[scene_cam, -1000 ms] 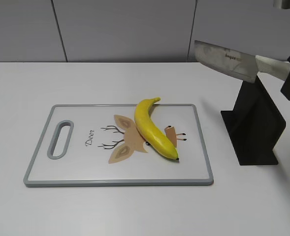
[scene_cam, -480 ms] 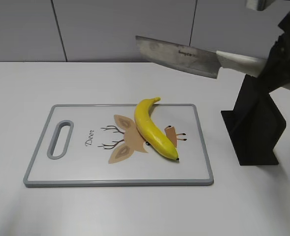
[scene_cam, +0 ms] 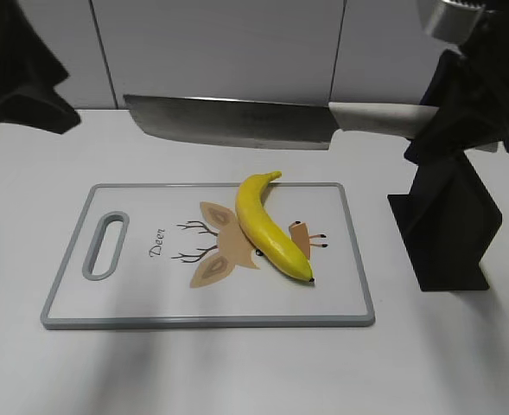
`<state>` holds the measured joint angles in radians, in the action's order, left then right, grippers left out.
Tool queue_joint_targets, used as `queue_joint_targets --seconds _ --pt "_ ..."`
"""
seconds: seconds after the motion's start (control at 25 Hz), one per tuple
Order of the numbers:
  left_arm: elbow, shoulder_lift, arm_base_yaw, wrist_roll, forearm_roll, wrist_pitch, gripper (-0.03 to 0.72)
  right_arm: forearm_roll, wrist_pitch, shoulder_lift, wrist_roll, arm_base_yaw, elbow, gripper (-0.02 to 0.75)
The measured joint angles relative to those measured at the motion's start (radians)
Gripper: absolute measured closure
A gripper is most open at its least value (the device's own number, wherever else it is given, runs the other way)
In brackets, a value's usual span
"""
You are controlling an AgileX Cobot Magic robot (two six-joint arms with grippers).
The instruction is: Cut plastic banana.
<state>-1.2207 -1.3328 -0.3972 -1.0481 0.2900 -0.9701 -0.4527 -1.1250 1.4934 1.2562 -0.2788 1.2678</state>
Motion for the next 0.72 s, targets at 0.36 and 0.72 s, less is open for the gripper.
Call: queue_joint_targets --seconds 0.36,0.72 --pt "-0.167 -0.263 -0.078 -0.167 0.052 -0.008 0.149 -0.045 0.009 0.13 0.063 -0.001 0.017 0.56" --pt "-0.202 -0.376 -0.13 -0.196 0.054 -0.019 0.352 -0.045 0.012 0.183 0.07 -0.001 0.09 0.56"
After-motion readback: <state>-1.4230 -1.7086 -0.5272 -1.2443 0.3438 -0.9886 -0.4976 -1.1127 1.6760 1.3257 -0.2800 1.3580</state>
